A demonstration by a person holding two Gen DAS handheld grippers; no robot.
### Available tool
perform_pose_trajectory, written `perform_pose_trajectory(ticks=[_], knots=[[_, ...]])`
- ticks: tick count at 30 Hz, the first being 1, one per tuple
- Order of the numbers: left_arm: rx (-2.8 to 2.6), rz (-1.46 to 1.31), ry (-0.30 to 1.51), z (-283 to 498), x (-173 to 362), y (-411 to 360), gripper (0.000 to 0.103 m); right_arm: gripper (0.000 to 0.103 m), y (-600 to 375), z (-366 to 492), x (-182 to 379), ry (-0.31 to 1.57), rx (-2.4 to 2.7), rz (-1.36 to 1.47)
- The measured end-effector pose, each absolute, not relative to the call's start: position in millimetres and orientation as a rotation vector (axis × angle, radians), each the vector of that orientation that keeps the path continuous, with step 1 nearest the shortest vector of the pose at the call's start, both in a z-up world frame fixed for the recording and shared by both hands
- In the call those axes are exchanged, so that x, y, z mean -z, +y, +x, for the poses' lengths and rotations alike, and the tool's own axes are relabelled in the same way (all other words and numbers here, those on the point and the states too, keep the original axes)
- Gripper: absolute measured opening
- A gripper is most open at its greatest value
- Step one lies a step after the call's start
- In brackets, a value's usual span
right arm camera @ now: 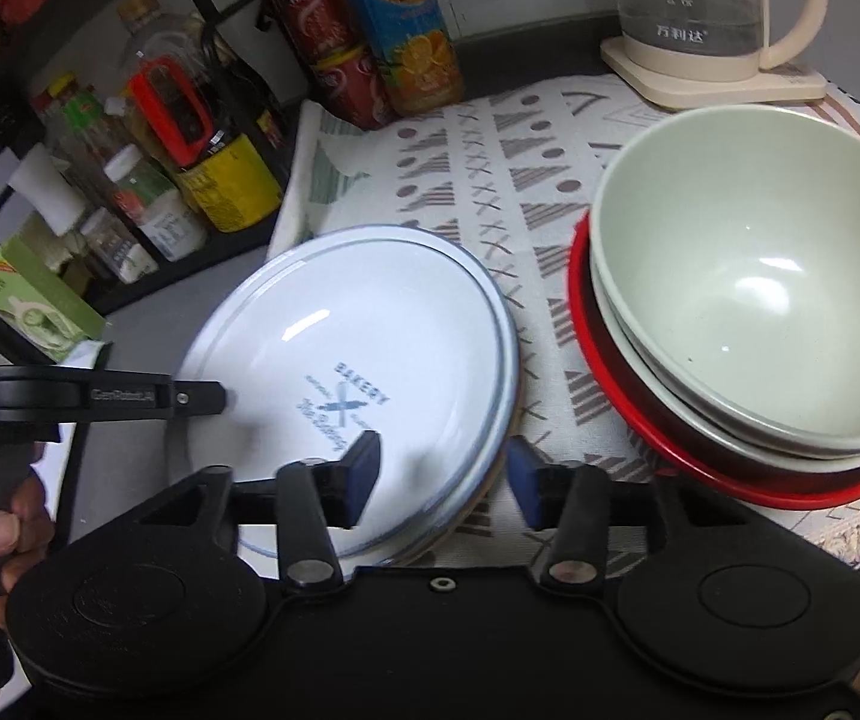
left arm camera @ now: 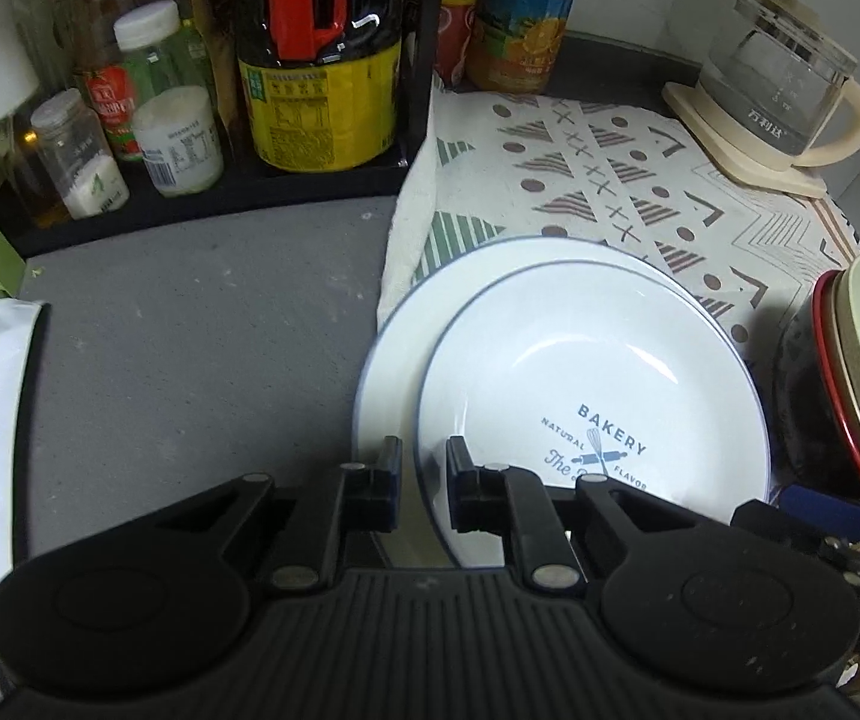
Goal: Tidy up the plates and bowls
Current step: 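Lower the 'BAKERY' plate onto the 'Sweet' plate and open both grippers, then withdraw both grippers up from the plate stack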
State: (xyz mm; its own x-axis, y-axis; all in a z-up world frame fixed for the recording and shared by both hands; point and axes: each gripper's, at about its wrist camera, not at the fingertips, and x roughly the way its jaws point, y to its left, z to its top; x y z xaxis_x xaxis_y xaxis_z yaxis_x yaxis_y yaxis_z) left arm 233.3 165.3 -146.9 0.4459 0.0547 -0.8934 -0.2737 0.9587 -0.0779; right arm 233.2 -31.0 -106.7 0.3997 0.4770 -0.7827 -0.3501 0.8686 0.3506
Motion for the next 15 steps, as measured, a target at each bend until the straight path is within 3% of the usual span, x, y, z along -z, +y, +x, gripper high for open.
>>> perform_pose_trajectory(ticks=[3,5,7,10,15], knots=[[-0.198,-0.215,1.074,229.9,137.1,164.9,0.019,0.061,-32.1,230.2,99.5,1.018,-0.534,0.157],[-0.177,-0.23,1.063,227.9,130.9,164.7,0.029,0.067,-34.6,228.3,95.0,1.007,-0.533,0.172],[-0.155,-0.249,1.049,224.2,124.3,166.6,0.054,0.072,-37.3,226.6,91.3,0.996,-0.532,0.189],[-0.143,-0.275,1.01,215.5,113.0,169.8,0.079,0.082,-41.0,221.8,86.3,0.975,-0.535,0.205],[-0.131,-0.339,0.983,204.9,100.6,174.9,0.087,0.1,-45.0,210.0,78.8,0.94,-0.545,0.235]])
